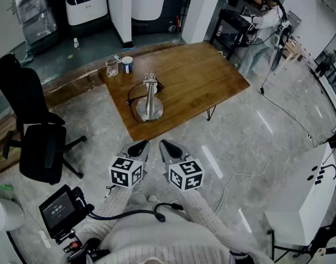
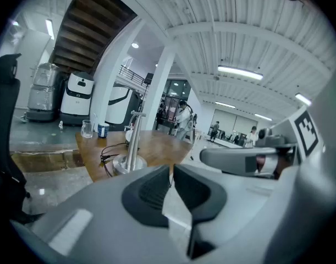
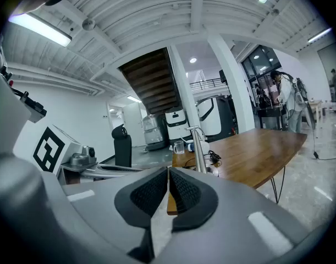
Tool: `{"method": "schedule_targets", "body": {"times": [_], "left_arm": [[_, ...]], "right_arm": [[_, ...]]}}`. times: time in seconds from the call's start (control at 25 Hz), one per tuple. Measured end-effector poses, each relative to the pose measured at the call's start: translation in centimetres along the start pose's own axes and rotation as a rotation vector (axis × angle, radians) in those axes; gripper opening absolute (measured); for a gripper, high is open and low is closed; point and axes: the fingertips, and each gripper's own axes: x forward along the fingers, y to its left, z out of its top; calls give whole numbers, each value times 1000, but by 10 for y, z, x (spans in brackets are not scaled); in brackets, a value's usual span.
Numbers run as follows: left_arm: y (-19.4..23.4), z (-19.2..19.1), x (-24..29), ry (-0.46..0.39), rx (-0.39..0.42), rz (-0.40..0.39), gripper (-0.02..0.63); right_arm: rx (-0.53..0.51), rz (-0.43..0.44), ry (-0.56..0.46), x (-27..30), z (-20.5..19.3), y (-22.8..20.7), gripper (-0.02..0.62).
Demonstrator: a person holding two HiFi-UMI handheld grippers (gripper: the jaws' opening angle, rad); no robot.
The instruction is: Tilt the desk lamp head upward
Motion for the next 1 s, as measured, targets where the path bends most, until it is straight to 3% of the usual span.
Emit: {"method": "schedule_targets", "body": {"times": [0.12, 0.36, 0.56, 0.84, 1.0], "left_arm": [[2, 3, 3, -4, 2, 5, 57], [32, 1, 44, 3, 0, 15, 55], [30, 6, 56, 24, 7, 4, 57], [113, 52, 117, 46, 32, -44, 51], [121, 64, 131, 62, 64, -68, 38]], "right_arm": [[8, 11, 9, 1, 3, -2, 12], [16, 19, 42, 42, -5, -26, 12], [1, 10, 46, 45, 4, -43, 15], [9, -75, 5, 133, 55, -96, 12], [39, -110, -37, 136, 73, -118, 14]]}}
